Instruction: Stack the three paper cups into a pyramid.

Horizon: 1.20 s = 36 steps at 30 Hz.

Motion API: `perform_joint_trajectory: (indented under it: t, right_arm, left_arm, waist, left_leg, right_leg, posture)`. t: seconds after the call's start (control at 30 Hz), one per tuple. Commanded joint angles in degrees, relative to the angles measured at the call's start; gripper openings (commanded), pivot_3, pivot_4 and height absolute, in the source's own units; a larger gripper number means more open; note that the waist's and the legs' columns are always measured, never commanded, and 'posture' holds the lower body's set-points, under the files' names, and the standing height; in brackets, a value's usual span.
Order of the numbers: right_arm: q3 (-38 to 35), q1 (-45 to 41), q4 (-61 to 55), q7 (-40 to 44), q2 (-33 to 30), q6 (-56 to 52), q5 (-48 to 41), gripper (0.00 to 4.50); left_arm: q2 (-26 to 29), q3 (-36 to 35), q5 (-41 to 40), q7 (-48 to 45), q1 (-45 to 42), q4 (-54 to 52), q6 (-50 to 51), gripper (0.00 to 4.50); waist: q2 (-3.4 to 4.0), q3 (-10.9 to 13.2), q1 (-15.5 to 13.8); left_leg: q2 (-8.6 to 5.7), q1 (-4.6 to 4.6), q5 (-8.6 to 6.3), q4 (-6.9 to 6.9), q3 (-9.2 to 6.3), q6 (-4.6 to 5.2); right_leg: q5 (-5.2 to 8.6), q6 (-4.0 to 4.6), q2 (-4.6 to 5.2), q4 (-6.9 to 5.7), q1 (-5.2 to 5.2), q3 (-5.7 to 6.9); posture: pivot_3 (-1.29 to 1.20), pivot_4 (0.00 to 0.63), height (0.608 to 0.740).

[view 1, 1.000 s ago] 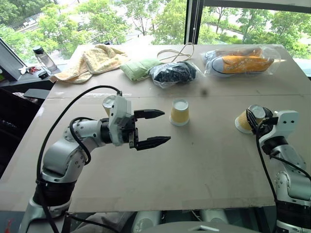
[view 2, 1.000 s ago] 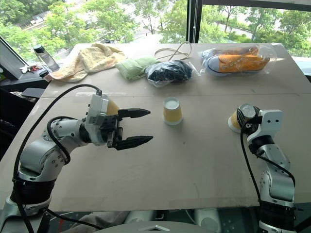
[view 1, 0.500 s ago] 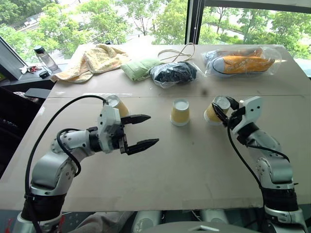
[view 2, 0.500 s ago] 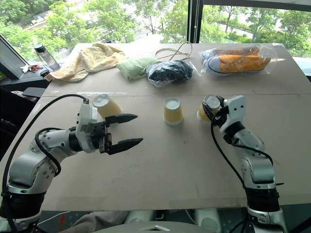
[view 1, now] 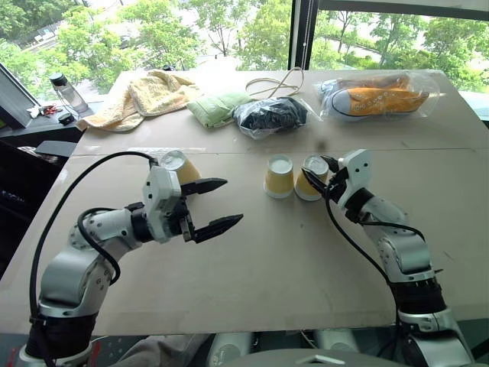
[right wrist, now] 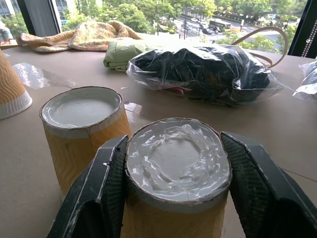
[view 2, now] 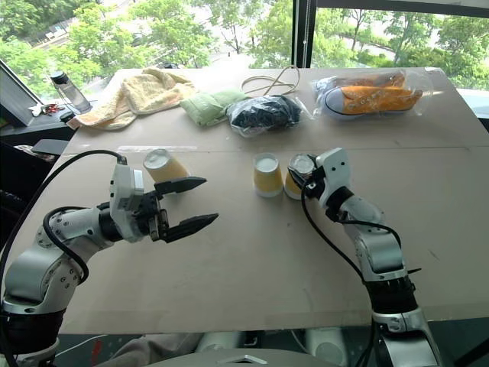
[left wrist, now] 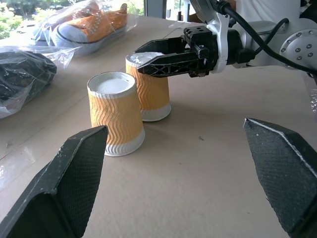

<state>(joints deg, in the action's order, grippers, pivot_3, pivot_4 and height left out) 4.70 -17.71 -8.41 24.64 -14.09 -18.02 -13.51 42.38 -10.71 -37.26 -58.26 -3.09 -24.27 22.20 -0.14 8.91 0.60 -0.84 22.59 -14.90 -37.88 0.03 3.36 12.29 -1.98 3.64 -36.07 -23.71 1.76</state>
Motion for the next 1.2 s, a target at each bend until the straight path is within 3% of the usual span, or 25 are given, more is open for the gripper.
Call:
perform_joint_trajectory:
  t: [0.03, 0.17, 0.2, 0.37, 0.5, 0.67, 0.77, 0.87, 0.97, 1.2]
  right_arm:
    - [0.12, -0.53, -1.84, 0.97, 0.14, 0.40, -0.43, 2.63]
    - [-0.41, -0.73, -2.14, 1.29, 0.19, -0.43, -0.96, 4.35]
    - [-0.93, -0.95, -2.00, 0.91, 0.49, 0.51, -0.88, 4.44]
    - [-3.90, 0.22, -4.39, 2.51, 0.57, 3.26, -3.89, 4.44]
    - [-7.89, 3.45, -8.38, 10.08, -1.87, 5.77, -11.48, 4.44]
    - [-11.94, 9.94, -11.84, 19.28, -7.92, 5.51, -18.48, 4.44]
    - [-13.57, 16.74, -14.71, 28.82, -12.52, 6.62, -23.51, 4.44]
    - [-16.84, 20.84, -17.27, 31.73, -15.66, 4.52, -28.91, 4.44]
    - [-17.52, 22.93, -18.67, 33.12, -17.81, 4.40, -29.88, 4.44]
    - [-16.19, 23.66, -21.50, 30.89, -17.21, 4.24, -30.18, 4.44]
  left_arm:
    - [0.40, -1.17, -0.38, 0.31, 0.32, -2.08, -0.58, 4.50]
    - [0.25, -0.79, -0.35, 0.37, 0.17, -2.05, -0.51, 4.50]
    - [0.10, -0.73, -0.48, 0.51, 0.15, -2.11, -0.40, 4.50]
    - [-2.01, -1.88, -1.19, 3.84, 2.66, -3.40, -0.04, 4.50]
    - [-8.65, -2.55, 6.90, 17.47, 5.76, -2.39, -1.96, 4.50]
    - [-18.09, -3.48, 13.68, 28.05, 8.00, -3.29, -10.40, 4.50]
    - [-23.39, -2.15, 22.17, 37.01, 7.52, -1.71, -15.24, 4.50]
    - [-26.88, -2.89, 26.90, 44.20, 4.68, 1.25, -16.45, 4.50]
    - [-27.37, -3.45, 28.77, 46.48, 2.98, 5.14, -16.84, 4.50]
    - [-22.86, -3.98, 29.07, 43.71, -2.71, 16.82, -19.64, 4.50]
  waist:
    - [0.00, 0.00, 0.00]
    - [0.00, 0.00, 0.00]
    - [0.00, 0.00, 0.00]
    - [0.01, 0.00, 0.01]
    - [-0.01, 0.01, -0.29]
    - [-0.09, -0.02, -0.67]
    - [-0.10, -0.03, -1.57]
    - [-0.12, -0.04, -1.70]
    - [-0.17, -0.09, -1.49]
    - [-0.23, -0.11, -1.59]
  left_leg:
    - [0.00, 0.00, 0.00, 0.00, 0.00, 0.00]
    - [0.00, 0.00, 0.00, 0.00, 0.00, 0.00]
    - [0.00, 0.00, 0.00, 0.00, 0.00, 0.00]
    - [0.00, 0.00, 0.00, 0.00, 0.00, 0.00]
    - [-0.01, 0.01, -0.01, 0.02, 0.00, 0.02]
    - [0.01, 0.00, -0.04, 0.01, -0.07, 0.05]
    - [-0.01, -0.02, -0.04, 0.01, -0.07, 0.06]
    - [-0.02, -0.02, -0.04, -0.01, -0.07, 0.07]
    - [-0.01, -0.04, -0.05, -0.10, -0.07, 0.08]
    - [0.00, -0.02, -0.05, -0.13, -0.11, 0.09]
  right_leg:
    - [0.00, 0.00, 0.00, 0.00, 0.00, 0.00]
    - [0.00, 0.00, 0.00, 0.00, 0.00, 0.00]
    - [0.00, 0.00, 0.00, 0.00, 0.00, 0.00]
    - [0.00, 0.00, 0.01, 0.00, 0.00, 0.00]
    - [-0.01, -0.02, 0.17, 0.08, 0.01, -0.01]
    - [-0.02, -0.01, 0.19, 0.06, 0.05, 0.08]
    - [-0.01, -0.01, 0.27, 0.10, 0.12, 0.11]
    - [-0.02, -0.01, 0.30, 0.12, 0.15, 0.13]
    - [-0.03, -0.01, 0.29, 0.06, 0.18, 0.16]
    - [-0.02, -0.01, 0.26, 0.07, 0.19, 0.28]
  posture:
    - [0.00, 0.150, 0.740]
    - [0.00, 0.150, 0.740]
    - [0.00, 0.150, 0.740]
    - [0.00, 0.150, 0.740]
    - [0.00, 0.150, 0.740]
    - [0.00, 0.150, 0.740]
    - [0.00, 0.150, 0.740]
    - [0.00, 0.150, 0.740]
    - [0.00, 0.150, 0.740]
    - [0.00, 0.150, 0.740]
